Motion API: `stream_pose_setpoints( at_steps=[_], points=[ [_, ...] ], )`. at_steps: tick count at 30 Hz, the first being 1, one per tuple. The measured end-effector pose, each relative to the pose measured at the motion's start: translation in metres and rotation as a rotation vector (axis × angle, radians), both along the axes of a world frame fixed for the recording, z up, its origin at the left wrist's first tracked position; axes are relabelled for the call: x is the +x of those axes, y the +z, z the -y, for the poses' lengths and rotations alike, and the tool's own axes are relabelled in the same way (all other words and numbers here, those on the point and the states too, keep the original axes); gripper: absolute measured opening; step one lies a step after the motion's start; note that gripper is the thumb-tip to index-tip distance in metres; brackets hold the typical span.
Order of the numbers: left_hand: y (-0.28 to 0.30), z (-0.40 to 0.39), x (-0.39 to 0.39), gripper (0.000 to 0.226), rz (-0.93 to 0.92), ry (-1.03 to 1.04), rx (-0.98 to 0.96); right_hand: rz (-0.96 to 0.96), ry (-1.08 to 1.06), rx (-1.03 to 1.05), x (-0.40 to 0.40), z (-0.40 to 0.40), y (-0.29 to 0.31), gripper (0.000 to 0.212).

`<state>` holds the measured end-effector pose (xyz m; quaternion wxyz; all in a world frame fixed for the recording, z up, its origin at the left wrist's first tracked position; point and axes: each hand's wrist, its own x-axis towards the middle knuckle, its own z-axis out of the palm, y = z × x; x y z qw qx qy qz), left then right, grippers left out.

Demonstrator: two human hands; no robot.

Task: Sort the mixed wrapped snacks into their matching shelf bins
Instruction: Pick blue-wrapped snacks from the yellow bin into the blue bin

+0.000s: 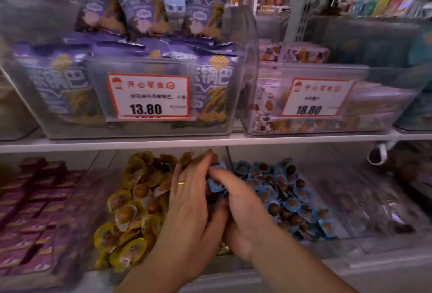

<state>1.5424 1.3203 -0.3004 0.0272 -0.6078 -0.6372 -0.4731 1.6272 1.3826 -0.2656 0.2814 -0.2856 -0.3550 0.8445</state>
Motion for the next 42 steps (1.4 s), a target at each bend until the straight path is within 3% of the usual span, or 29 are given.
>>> stream_pose_setpoints(
  at_steps=[4,9,12,15,17,20,22,24,26,28,31,37,42],
  points=[
    [-0.004,-0.002,0.019,0.08,-0.117,-0.07,-0.087,0.038,-0.118,0.115,0.027,-0.006,0.002,0.023],
    [-0.005,-0.007,0.028,0.072,-0.064,-0.284,-0.078,0.119,-0.18,0.236,0.066,-0.03,-0.004,0.015],
    [-0.013,-0.016,0.02,0.059,-0.048,-0.2,-0.104,0.34,-0.194,0.383,0.098,-0.069,0.0,0.017],
    [-0.02,-0.024,-0.001,0.039,-0.036,-0.094,-0.125,0.664,-0.044,0.608,0.139,-0.108,-0.004,0.033],
    [-0.022,-0.027,-0.016,0.033,-0.045,-0.051,-0.197,0.765,-0.029,0.715,0.157,-0.123,-0.012,0.035],
    [-0.026,-0.022,-0.035,0.037,-0.198,-0.025,-0.359,0.656,-0.318,0.746,0.158,-0.137,-0.021,0.014],
    [-0.026,-0.015,-0.045,0.045,-0.361,-0.032,-0.466,0.678,-0.471,0.852,0.142,-0.137,-0.019,0.012],
    [-0.023,-0.005,-0.051,0.048,-0.482,-0.016,-0.505,0.633,-0.455,0.936,0.114,-0.125,-0.02,0.015],
    [-0.019,0.008,-0.053,0.044,-0.541,0.032,-0.486,0.559,-0.302,0.99,0.081,-0.1,-0.028,0.015],
    [-0.019,0.021,-0.055,0.044,-0.561,0.1,-0.483,0.618,-0.184,1.189,0.051,-0.074,-0.039,0.032],
    [-0.026,0.036,-0.059,0.061,-0.549,0.154,-0.593,0.694,-0.121,1.416,0.023,-0.052,-0.055,0.051],
    [-0.03,0.013,-0.086,0.08,-0.424,0.113,-0.681,0.742,-0.143,1.406,0.013,-0.049,-0.065,0.045],
    [-0.019,-0.042,-0.108,0.053,-0.219,0.187,-0.448,0.704,-0.165,1.401,0.016,-0.052,-0.067,0.047]
  ],
)
